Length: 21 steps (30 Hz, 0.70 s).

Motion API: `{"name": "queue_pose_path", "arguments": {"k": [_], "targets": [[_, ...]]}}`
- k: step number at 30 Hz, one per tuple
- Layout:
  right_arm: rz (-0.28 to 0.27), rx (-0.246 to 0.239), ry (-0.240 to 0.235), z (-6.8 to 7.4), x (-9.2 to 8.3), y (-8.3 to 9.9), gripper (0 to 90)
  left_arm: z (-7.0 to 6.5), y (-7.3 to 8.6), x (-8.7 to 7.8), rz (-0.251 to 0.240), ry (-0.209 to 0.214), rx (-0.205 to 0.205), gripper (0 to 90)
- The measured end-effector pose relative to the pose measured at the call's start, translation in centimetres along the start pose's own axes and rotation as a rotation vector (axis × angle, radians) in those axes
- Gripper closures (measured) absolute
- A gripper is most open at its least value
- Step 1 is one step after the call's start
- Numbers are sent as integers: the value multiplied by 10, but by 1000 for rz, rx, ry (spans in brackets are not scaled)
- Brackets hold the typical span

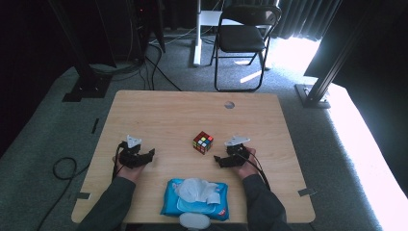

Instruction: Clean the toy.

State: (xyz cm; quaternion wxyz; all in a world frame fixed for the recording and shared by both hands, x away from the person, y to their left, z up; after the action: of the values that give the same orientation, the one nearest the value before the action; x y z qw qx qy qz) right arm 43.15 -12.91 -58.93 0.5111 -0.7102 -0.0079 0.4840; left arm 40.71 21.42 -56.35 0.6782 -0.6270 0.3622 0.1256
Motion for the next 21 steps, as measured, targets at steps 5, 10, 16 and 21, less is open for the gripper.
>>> {"name": "queue_pose_path", "arguments": {"k": [5, 10, 16, 21], "targets": [[1, -1, 1, 0, 0, 0, 198, -8, -5, -12, -4, 53, 11, 338], [4, 4, 5, 0, 0, 0, 187, -18, -11, -24, -22, 105, 29, 338], [4, 3, 4, 0, 0, 0, 188, -33, -16, -35, -39, 155, 65, 337], [4, 4, 4, 0, 0, 0, 187, -49, -20, -44, -61, 194, 106, 337]]}}
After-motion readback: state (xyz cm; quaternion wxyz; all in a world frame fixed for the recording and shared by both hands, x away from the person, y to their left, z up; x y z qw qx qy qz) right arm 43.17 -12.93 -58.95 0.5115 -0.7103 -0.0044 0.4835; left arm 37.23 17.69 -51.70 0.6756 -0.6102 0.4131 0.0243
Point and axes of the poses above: each handheld gripper's, and its own axes: x roughly forward along the jaws, y roughly out of its underside, z roughly to its left, the point moved 6 cm from there along x, roughly forward along the jaws, and after that the axes turned 1 degree about -x, right-handed, at the moved point
